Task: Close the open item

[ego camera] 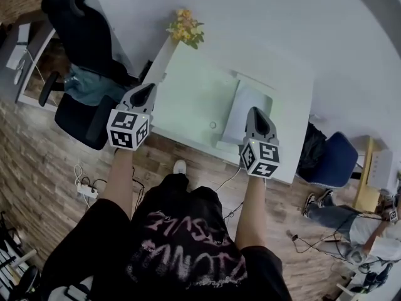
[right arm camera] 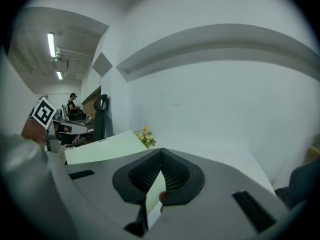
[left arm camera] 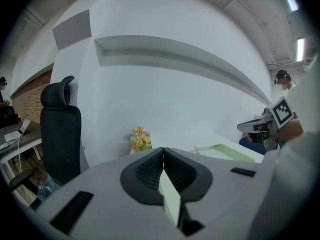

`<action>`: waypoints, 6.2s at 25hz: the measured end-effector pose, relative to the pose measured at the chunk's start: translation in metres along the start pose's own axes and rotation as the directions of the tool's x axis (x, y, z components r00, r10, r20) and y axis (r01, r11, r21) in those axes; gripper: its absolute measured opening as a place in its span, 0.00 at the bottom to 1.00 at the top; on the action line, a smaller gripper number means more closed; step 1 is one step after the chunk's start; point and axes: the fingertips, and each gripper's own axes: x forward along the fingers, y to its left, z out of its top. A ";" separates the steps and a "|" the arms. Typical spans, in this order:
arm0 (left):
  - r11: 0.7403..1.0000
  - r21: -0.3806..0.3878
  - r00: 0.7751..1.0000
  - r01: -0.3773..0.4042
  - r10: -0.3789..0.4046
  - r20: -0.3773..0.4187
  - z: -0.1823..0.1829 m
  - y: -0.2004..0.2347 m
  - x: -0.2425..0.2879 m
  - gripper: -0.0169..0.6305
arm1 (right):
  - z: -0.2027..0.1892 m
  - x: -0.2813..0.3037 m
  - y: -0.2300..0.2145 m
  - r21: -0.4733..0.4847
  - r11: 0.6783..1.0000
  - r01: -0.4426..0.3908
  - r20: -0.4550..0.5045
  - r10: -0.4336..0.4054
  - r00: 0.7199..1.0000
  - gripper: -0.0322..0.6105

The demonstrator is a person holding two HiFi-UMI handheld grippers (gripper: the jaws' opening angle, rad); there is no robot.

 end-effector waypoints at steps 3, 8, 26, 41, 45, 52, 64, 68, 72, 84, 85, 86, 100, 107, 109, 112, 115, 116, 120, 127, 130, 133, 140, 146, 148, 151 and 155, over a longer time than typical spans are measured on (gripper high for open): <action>1.000 -0.003 1.000 0.002 -0.002 -0.021 -0.008 0.006 0.003 0.03 | -0.003 0.016 0.009 -0.007 1.000 -0.022 -0.017 0.022 1.000 0.06; 1.000 -0.015 0.999 -0.011 0.010 -0.047 -0.015 0.015 0.008 0.03 | -0.005 0.042 0.030 -0.021 0.996 -0.083 -0.035 0.083 0.996 0.06; 0.997 -0.075 0.975 0.022 -0.038 -0.220 -0.063 0.006 0.011 0.25 | -0.029 0.067 0.051 -0.027 0.982 -0.185 -0.087 0.182 0.979 0.06; 0.992 -0.094 0.958 0.084 -0.106 -0.265 -0.075 -0.001 0.016 0.15 | -0.035 0.072 0.047 -0.026 0.984 -0.176 -0.102 0.172 0.980 0.06; 0.993 -0.080 0.960 0.082 -0.101 -0.261 -0.071 -0.003 0.015 0.14 | -0.038 0.068 0.042 -0.020 0.986 -0.166 -0.100 0.163 0.982 0.06; 0.997 -0.022 0.964 0.071 -0.075 -0.257 -0.055 -0.015 0.008 0.13 | -0.044 0.044 0.019 0.004 0.992 -0.129 -0.082 0.129 0.988 0.06; 0.997 0.060 0.980 -0.044 0.055 -0.192 -0.022 -0.042 0.004 0.12 | -0.066 -0.007 -0.045 0.067 0.996 -0.055 -0.061 0.059 0.996 0.06; 0.995 0.063 0.983 -0.075 0.084 -0.162 -0.011 -0.053 0.002 0.10 | -0.070 -0.021 -0.058 0.077 0.996 -0.051 -0.051 0.055 0.997 0.06; 0.993 0.088 0.984 -0.085 0.097 -0.151 0.000 -0.068 0.000 0.09 | -0.072 -0.032 -0.073 0.087 0.995 -0.045 -0.038 0.049 0.998 0.06; 0.993 0.107 0.995 -0.046 0.055 -0.088 0.034 -0.133 0.004 0.07 | -0.071 -0.065 -0.108 0.113 0.993 -0.041 0.004 0.041 0.999 0.06; 0.994 0.104 0.996 -0.035 0.044 -0.082 0.036 -0.139 0.006 0.07 | -0.071 -0.069 -0.111 0.113 0.993 -0.039 0.007 0.039 0.999 0.06; 0.994 0.104 0.997 -0.025 0.033 -0.076 0.038 -0.145 0.007 0.07 | -0.071 -0.073 -0.114 0.114 0.993 -0.037 0.010 0.036 0.999 0.06; 0.975 0.189 0.991 0.118 -0.103 -0.088 0.048 -0.244 0.031 0.08 | -0.085 -0.125 -0.162 0.137 0.990 0.033 0.024 -0.037 0.999 0.06; 0.951 0.230 0.974 0.205 -0.175 -0.143 0.032 -0.308 0.051 0.10 | -0.096 -0.148 -0.182 0.149 0.987 0.066 0.017 -0.070 0.997 0.06; 0.945 0.231 0.967 0.233 -0.199 -0.161 0.023 -0.323 0.058 0.10 | -0.101 -0.153 -0.187 0.150 0.986 0.076 0.010 -0.079 0.997 0.06; 0.928 0.258 0.954 0.269 -0.221 -0.201 0.007 -0.345 0.067 0.11 | -0.110 -0.162 -0.195 0.158 0.983 0.096 -0.004 -0.097 0.995 0.06; 0.907 0.301 0.943 0.296 -0.226 -0.245 -0.007 -0.366 0.078 0.11 | -0.118 -0.168 -0.206 0.167 0.979 0.114 -0.018 -0.113 0.993 0.06; 0.901 0.309 0.939 0.305 -0.229 -0.258 -0.011 -0.372 0.081 0.11 | -0.121 -0.170 -0.208 0.168 0.979 0.119 -0.024 -0.117 0.993 0.06; 0.881 0.340 0.925 0.328 -0.226 -0.305 -0.029 -0.392 0.090 0.12 | -0.133 -0.180 -0.216 0.172 0.975 0.139 -0.048 -0.133 0.990 0.06; 0.828 0.373 0.878 0.418 -0.262 -0.401 -0.066 -0.422 0.099 0.26 | -0.149 -0.190 -0.227 0.183 0.969 0.169 -0.084 -0.156 0.984 0.06; 0.857 0.240 0.838 0.457 -0.324 -0.439 -0.084 -0.428 0.104 0.25 | -0.154 -0.190 -0.228 0.180 0.968 0.173 -0.099 -0.157 0.983 0.06; 0.867 0.203 0.828 0.455 -0.328 -0.455 -0.092 -0.420 0.110 0.25 | -0.157 -0.189 -0.228 0.179 0.968 0.176 -0.113 -0.158 0.981 0.06; 0.864 0.196 0.820 0.464 -0.335 -0.464 -0.086 -0.405 0.138 0.23 | -0.160 -0.183 -0.225 0.183 0.966 0.185 -0.137 -0.161 0.977 0.07; 0.836 0.202 0.796 0.510 -0.369 -0.480 -0.083 -0.411 0.166 0.22 | -0.165 -0.175 -0.225 0.189 0.960 0.205 -0.161 -0.176 0.971 0.06; 0.827 0.195 0.782 0.527 -0.381 -0.494 -0.085 -0.415 0.173 0.21 | -0.166 -0.173 -0.227 0.192 0.958 0.213 -0.168 -0.182 0.969 0.06; 0.815 0.178 0.761 0.552 -0.404 -0.507 -0.089 -0.420 0.182 0.20 | -0.171 -0.170 -0.229 0.200 0.953 0.229 -0.182 -0.194 0.964 0.06; 0.791 0.210 0.749 0.574 -0.405 -0.524 -0.091 -0.427 0.192 0.15 | -0.177 -0.167 -0.231 0.210 0.946 0.246 -0.197 -0.206 0.959 0.06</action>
